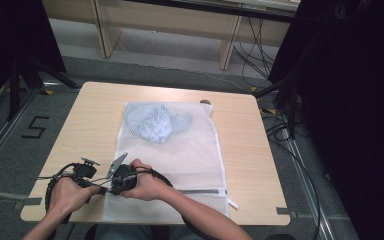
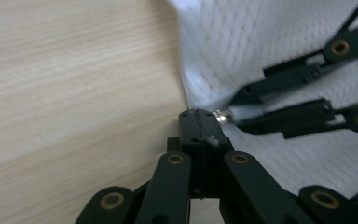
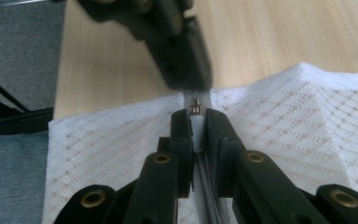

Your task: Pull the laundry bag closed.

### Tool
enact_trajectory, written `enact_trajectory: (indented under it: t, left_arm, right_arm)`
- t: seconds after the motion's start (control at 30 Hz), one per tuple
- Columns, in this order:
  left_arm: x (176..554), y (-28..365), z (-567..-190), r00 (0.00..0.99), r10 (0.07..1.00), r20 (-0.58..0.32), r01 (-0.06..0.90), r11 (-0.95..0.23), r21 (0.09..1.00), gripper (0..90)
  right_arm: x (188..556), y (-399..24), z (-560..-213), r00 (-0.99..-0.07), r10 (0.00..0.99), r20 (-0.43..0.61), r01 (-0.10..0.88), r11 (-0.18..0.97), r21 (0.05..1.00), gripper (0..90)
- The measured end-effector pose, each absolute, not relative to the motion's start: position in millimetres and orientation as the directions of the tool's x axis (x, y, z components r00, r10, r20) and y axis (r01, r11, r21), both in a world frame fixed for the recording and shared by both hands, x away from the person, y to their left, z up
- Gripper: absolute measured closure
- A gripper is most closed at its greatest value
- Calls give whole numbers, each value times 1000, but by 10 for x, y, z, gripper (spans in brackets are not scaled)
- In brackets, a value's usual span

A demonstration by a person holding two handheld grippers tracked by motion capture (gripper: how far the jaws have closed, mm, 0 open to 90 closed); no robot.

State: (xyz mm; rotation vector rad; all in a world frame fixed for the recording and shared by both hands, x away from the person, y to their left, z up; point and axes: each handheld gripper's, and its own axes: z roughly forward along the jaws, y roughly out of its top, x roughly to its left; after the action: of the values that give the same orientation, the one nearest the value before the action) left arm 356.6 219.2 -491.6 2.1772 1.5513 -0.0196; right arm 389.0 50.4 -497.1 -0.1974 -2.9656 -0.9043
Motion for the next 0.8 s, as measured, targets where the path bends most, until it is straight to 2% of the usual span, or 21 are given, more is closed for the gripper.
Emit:
enact_trajectory:
  t: [0.03, 0.37, 0.53, 0.67, 0.8]
  left_arm:
    - [3569, 2181, -4906, 330, 895, -302, 901, -202, 384, 900]
    - [3579, 2141, -4887, 350, 887, -303, 896, -222, 385, 900]
    - [3567, 2113, -4904, 358, 892, -278, 892, -239, 383, 900]
    - [3571, 2103, -4896, 355, 895, -270, 896, -243, 370, 900]
    - [3621, 2124, -4880, 368, 889, -273, 906, -276, 321, 900]
  right_arm:
    - [3886, 483, -4973, -993, 103, 62, 120, 833, 540, 826]
    - [3861, 503, -4988, -987, 128, 101, 163, 809, 565, 826]
    - [3878, 497, -4982, -990, 115, 81, 141, 824, 549, 826]
    - [3858, 513, -4983, -986, 134, 96, 165, 815, 556, 826]
    - [3865, 518, -4980, -992, 108, 64, 125, 823, 554, 826]
